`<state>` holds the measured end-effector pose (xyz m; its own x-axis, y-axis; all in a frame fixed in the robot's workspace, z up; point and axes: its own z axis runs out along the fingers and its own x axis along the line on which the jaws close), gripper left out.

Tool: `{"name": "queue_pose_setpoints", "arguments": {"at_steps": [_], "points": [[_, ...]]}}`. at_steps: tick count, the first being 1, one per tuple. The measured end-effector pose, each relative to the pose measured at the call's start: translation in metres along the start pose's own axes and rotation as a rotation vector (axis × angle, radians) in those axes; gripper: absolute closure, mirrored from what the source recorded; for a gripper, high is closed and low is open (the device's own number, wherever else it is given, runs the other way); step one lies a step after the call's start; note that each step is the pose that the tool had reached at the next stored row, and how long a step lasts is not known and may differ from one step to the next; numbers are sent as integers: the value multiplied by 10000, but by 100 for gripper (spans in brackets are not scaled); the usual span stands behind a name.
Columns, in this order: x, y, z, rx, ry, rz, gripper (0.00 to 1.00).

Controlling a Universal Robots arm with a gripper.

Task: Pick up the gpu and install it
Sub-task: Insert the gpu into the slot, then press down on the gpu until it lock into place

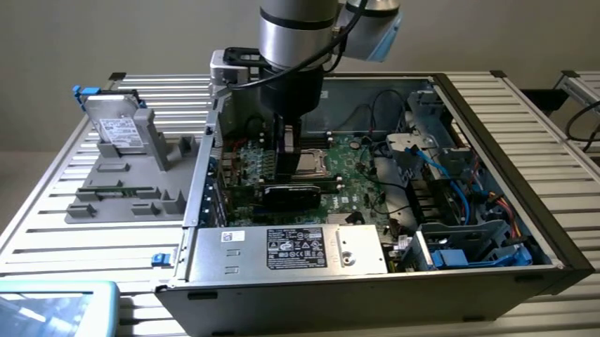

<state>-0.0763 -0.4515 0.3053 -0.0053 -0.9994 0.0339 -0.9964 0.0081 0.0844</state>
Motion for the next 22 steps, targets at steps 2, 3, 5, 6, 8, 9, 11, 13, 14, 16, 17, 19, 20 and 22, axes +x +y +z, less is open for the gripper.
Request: {"name": "queue_pose_setpoints", "arguments": {"at_steps": [2, 3, 5, 6, 8, 9, 11, 13, 14, 16, 17, 19, 20, 22], "points": [[0, 0, 0, 0, 2, 0, 52], [0, 0, -1, 0, 3, 0, 52], [0, 0, -1, -1, 5, 0, 52], [0, 0, -1, -1, 6, 1, 52], [-1, 0, -1, -1, 6, 0, 52], [-1, 0, -1, -1, 7, 0, 52], [-1, 0, -1, -1, 7, 1, 52], [-1, 0, -1, -1, 8, 1, 52], [-1, 0, -1, -1, 9, 1, 52], [-1, 0, -1, -1, 9, 1, 61], [-2, 0, -1, -1, 10, 1, 61], [-2, 0, -1, -1, 11, 1, 73], [-2, 0, -1, -1, 12, 1, 73], [-3, 13, 1, -1, 12, 7, 85]]}}
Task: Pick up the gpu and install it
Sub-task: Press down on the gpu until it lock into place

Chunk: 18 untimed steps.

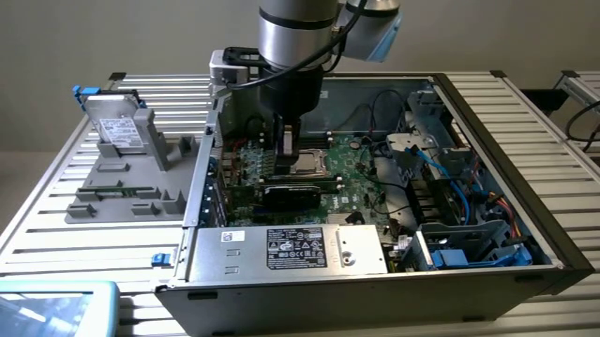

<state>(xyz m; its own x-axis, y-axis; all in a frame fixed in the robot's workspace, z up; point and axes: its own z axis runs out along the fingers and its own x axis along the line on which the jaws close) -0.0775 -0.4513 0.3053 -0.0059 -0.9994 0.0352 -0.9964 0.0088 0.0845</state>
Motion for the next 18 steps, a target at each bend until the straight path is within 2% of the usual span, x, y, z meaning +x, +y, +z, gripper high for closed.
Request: {"name": "queue_pose_setpoints", "arguments": {"at_steps": [1, 5, 10, 16, 18], "points": [[0, 21, 5, 3, 0, 4, 88], [-11, 96, 50, 47, 42, 16, 88], [-26, 158, 101, 175, 91, 52, 88], [-40, 200, 157, 312, 182, 113, 88], [-57, 201, 182, 323, 202, 122, 88]]}}
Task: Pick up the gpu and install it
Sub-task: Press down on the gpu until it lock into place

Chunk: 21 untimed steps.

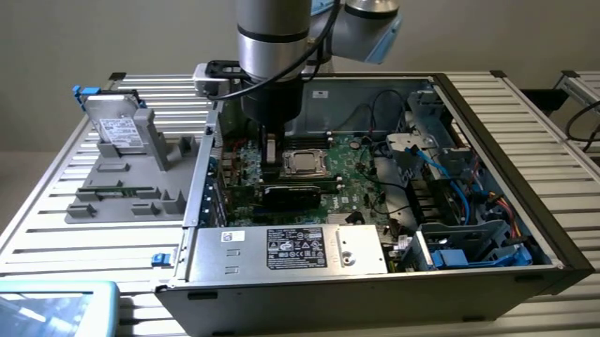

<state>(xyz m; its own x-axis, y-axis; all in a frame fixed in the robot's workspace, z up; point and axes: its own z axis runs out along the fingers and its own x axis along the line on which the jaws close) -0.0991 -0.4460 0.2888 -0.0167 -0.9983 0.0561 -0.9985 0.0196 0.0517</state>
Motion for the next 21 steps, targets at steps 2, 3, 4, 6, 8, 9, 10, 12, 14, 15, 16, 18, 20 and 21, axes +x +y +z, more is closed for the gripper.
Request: {"name": "queue_pose_setpoints", "arguments": {"at_steps": [2, 3, 4, 6, 8, 9, 10, 12, 14, 15, 16, 18, 20, 21], "points": [[-24, 0, 23, 5, 33, 3, 88], [-40, 0, 32, 14, 50, 5, 88], [-50, 2, 38, 34, 72, 7, 88], [-52, 24, 49, 162, 99, 17, 88], [-54, 32, 69, 260, 101, 23, 88], [-54, 35, 79, 284, 100, 24, 88], [-54, 42, 84, 298, 102, 26, 88], [-54, 64, 96, 306, 102, 28, 88], [-55, 78, 111, 310, 98, 30, 88], [-56, 82, 120, 315, 100, 31, 88], [-56, 85, 132, 319, 100, 31, 88], [-57, 96, 152, 322, 99, 33, 88], [-58, 107, 160, 320, 102, 33, 88], [-58, 111, 166, 321, 100, 34, 88]]}}
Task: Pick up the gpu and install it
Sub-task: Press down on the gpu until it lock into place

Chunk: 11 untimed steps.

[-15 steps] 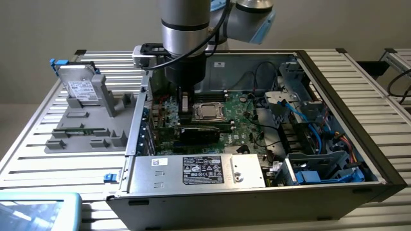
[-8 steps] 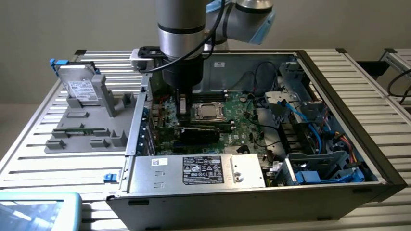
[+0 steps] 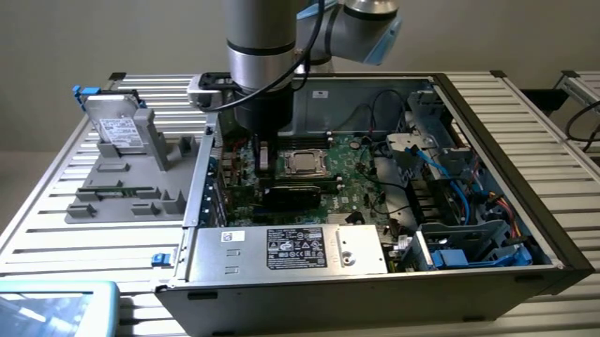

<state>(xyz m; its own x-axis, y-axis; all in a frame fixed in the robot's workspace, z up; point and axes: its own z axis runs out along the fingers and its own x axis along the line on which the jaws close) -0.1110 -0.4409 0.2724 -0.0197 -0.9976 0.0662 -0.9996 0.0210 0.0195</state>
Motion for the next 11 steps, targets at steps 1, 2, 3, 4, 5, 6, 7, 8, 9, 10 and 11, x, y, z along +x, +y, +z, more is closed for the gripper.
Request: {"name": "queue_pose_setpoints", "arguments": {"at_steps": [1, 2, 3, 4, 5, 6, 7, 8, 9, 10, 11], "points": [[-1, 3, 8, 1, -1, 0, 88], [-1, 6, 18, 1, -1, 1, 88], [-2, 9, 29, 0, 0, 2, 88], [-2, 10, 40, 0, 0, 2, 88], [-3, 13, 50, -1, 3, 4, 88], [-3, 13, 58, -2, 8, 4, 88], [-3, 14, 65, -3, 12, 4, 88], [-3, 15, 73, -3, 11, 6, 88], [-4, 16, 84, -3, 8, 7, 88], [-5, 17, 88, -3, 5, 10, 88], [-5, 17, 88, -2, 1, 14, 88]]}}
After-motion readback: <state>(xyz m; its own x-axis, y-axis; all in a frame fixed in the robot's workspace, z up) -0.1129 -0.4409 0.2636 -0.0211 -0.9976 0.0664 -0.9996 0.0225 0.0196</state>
